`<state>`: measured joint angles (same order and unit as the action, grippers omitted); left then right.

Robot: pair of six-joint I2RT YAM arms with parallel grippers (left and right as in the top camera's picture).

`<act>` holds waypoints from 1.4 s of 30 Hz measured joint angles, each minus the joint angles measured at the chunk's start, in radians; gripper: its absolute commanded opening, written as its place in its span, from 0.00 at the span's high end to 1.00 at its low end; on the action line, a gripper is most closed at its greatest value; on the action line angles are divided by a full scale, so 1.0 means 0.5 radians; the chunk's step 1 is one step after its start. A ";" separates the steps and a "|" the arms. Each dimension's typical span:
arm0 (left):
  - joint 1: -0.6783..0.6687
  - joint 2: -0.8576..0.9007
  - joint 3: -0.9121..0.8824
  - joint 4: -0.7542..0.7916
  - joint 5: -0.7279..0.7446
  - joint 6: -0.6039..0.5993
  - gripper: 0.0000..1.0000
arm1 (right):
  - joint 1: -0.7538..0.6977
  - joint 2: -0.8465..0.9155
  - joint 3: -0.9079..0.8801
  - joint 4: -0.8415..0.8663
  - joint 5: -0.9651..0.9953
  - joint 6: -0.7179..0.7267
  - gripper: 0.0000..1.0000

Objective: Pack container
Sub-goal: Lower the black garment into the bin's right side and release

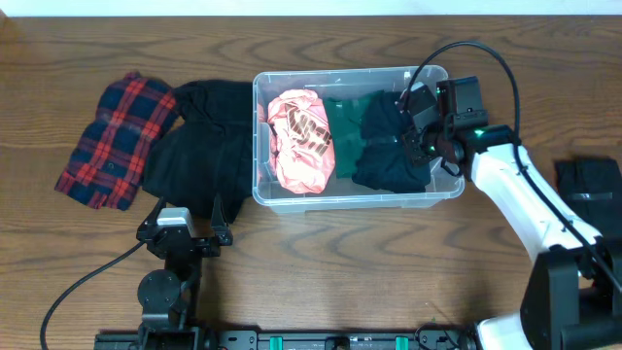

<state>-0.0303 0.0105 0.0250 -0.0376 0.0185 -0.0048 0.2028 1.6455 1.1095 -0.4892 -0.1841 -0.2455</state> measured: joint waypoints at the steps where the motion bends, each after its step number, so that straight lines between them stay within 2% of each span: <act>1: 0.000 0.000 0.000 0.001 0.000 0.000 0.02 | 0.000 0.014 0.000 0.010 0.013 -0.005 0.85; 4: 0.000 0.000 0.000 0.000 0.001 0.000 0.02 | 0.001 0.056 0.000 0.048 0.110 -0.023 0.75; 9: 0.000 0.000 0.000 0.000 0.000 0.000 0.02 | 0.002 0.073 0.000 0.188 0.395 -0.027 0.71; 13: 0.000 0.000 0.000 0.000 0.000 0.000 0.02 | 0.011 0.073 0.002 0.258 0.523 -0.042 0.47; 24: 0.000 0.000 0.000 0.001 0.001 0.000 0.02 | 0.166 0.073 0.045 0.269 0.623 -0.049 0.44; 26: 0.000 0.000 0.000 0.001 0.000 0.000 0.02 | 0.249 0.073 0.081 0.276 0.593 -0.049 0.48; 30: 0.000 0.000 0.000 0.001 0.000 0.000 0.02 | 0.386 0.073 0.101 0.271 0.548 -0.053 0.73; 33: 0.000 0.000 0.000 0.000 0.000 0.000 0.02 | 0.440 0.073 0.101 0.253 0.526 -0.052 0.95; 34: 0.000 0.000 0.000 0.000 0.000 0.000 0.02 | 0.446 0.073 0.101 0.254 0.523 -0.054 0.99; 42: 0.000 0.000 0.000 0.001 0.000 0.000 0.02 | 0.447 0.072 0.101 0.307 0.603 0.073 0.99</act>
<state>-0.0303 0.0105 0.0250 -0.0372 0.0185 -0.0048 0.4263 1.6817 1.1603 -0.3355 0.1173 -0.2089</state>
